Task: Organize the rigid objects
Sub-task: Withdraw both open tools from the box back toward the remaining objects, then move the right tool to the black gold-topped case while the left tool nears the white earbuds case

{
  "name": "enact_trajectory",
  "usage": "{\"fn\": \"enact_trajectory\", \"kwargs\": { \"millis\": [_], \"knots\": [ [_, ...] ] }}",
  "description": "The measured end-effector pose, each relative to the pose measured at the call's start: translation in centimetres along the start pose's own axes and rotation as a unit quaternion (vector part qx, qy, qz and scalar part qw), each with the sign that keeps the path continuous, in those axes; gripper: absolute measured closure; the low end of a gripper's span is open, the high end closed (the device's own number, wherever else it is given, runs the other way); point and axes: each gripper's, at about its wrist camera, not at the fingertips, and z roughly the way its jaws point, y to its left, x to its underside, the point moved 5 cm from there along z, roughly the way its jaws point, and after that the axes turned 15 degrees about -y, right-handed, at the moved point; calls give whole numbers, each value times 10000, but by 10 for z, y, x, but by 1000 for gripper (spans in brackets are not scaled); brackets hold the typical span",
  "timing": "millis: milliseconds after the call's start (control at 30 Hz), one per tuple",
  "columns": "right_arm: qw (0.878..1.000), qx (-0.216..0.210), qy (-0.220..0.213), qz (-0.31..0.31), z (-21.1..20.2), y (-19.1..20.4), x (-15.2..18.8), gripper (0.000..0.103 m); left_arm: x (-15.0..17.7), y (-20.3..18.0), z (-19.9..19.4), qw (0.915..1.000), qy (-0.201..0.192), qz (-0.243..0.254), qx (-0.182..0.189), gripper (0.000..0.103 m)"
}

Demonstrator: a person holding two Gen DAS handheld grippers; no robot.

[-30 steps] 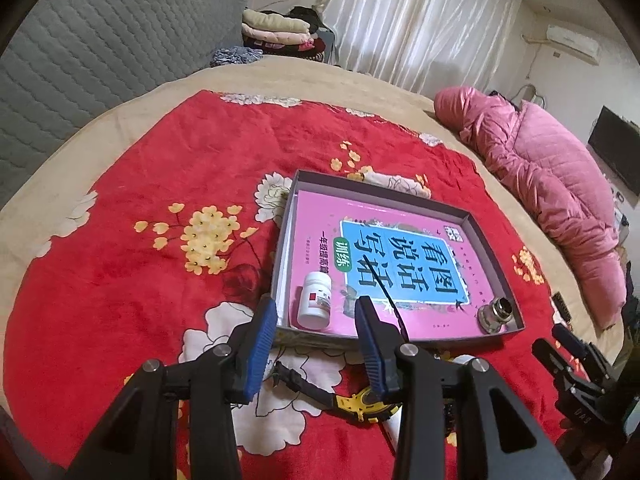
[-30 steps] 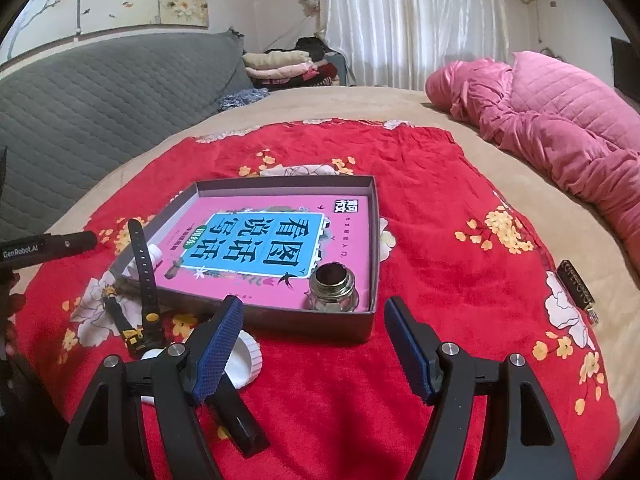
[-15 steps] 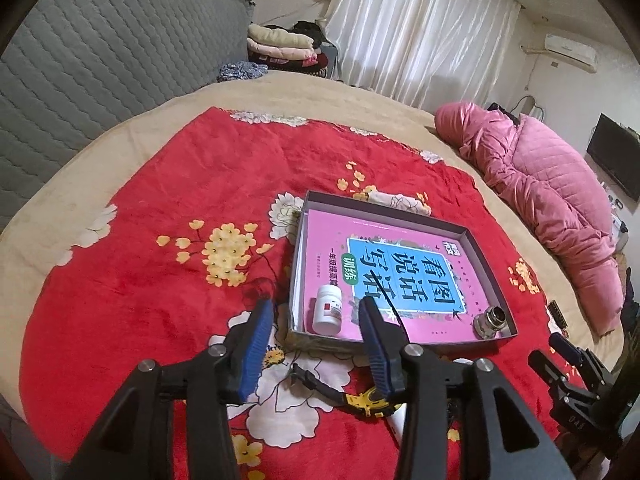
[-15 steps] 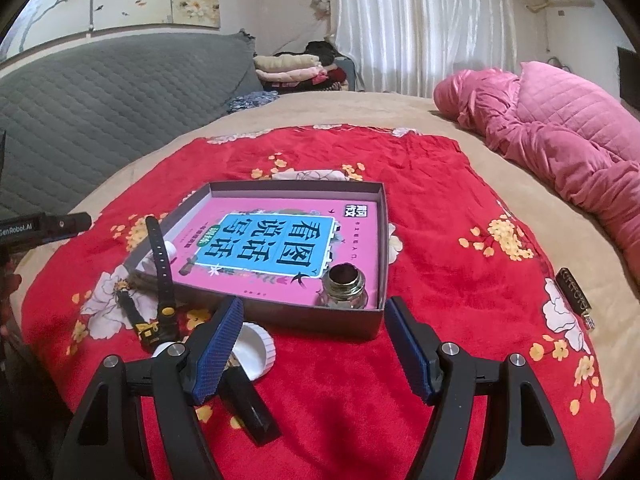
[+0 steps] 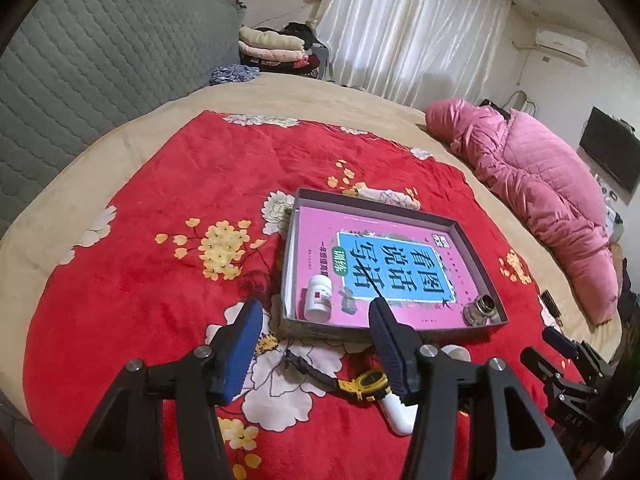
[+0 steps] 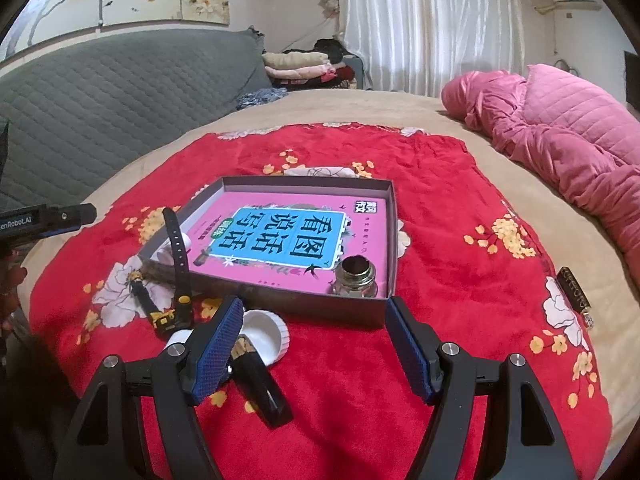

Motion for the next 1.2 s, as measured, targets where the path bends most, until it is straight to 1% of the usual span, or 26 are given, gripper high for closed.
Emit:
{"fn": "enact_trajectory", "kwargs": {
  "millis": [433, 667, 1000, 1200],
  "knots": [
    [9999, -72, 142, 3, -5, 5, 5, 28, 23, -26, 3, 9991, 271, 217, 249, 47],
    [9993, -159, 284, -198, -6, 17, 12, 28, 29, -30, 2, 9985, 356, 270, 303, 47],
    [9968, -266, 623, -429, 0, 29, 27, 28, 36, -34, -1, 9980, 414, 333, 354, 47],
    [9951, -214, 836, -490, 5, 29, 35, 28, 46, -41, 0, 9966, 548, 450, 409, 47]
  ]
}}
